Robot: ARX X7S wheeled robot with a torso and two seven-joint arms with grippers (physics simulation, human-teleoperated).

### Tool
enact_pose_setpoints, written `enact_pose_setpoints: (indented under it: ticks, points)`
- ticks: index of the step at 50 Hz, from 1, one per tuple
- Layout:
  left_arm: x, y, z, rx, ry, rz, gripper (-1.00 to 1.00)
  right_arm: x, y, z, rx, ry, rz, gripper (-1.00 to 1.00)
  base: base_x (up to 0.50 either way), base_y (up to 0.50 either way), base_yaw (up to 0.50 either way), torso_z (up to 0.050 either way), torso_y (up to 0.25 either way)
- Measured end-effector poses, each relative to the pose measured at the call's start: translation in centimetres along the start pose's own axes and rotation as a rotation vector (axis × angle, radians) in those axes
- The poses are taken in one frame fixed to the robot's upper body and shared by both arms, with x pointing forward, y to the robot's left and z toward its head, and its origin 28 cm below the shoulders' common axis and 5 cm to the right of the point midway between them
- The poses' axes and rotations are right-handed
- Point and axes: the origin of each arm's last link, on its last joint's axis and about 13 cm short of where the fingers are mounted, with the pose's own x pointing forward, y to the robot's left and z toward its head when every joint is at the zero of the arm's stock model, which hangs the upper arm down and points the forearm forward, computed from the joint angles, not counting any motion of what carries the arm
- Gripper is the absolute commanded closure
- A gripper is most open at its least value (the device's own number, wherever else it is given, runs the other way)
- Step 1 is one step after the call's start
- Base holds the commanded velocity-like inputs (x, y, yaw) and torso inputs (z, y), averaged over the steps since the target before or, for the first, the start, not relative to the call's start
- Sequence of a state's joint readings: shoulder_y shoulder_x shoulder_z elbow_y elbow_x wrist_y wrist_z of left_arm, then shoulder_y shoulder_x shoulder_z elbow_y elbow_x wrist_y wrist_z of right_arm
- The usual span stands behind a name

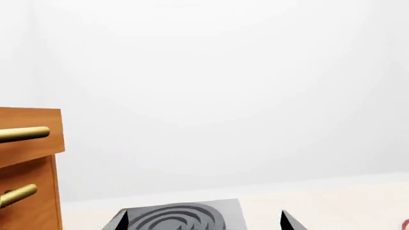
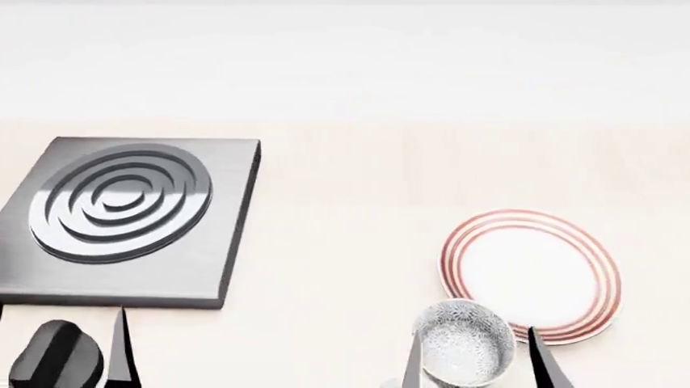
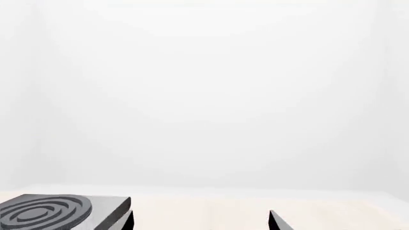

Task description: Pick the akita bowl between the plate and the ramekin and place it on the plate.

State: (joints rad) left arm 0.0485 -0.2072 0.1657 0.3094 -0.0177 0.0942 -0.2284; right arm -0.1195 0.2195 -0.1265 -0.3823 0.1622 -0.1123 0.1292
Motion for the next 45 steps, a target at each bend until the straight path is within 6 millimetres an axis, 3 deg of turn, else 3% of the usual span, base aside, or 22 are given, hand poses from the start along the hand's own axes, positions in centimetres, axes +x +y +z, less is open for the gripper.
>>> enact_pose_setpoints:
  ticks: [16,34,45]
  points:
    - [0.08,-0.05,-0.07,0.003,0.001,-0.004,-1.00,0.03,0.00,-0.02,0.003,0.003,0.008,-1.00,-0.04,-0.50,0.00,0.000,0.000]
    - [0.06,-0.08,-0.11,0.002,0.003,-0.007,-1.00,0.11,0.14,-0.32,0.014,0.033,-0.012,-1.00,-0.01,-0.01,0.00,0.000,0.000]
    - [0.01,-0.06,-0.15,0.001,0.005,-0.006,-1.00,0.01,0.03,-0.26,0.042,0.016,-0.019,-1.00,0.48,-0.16,0.00,0.000,0.000]
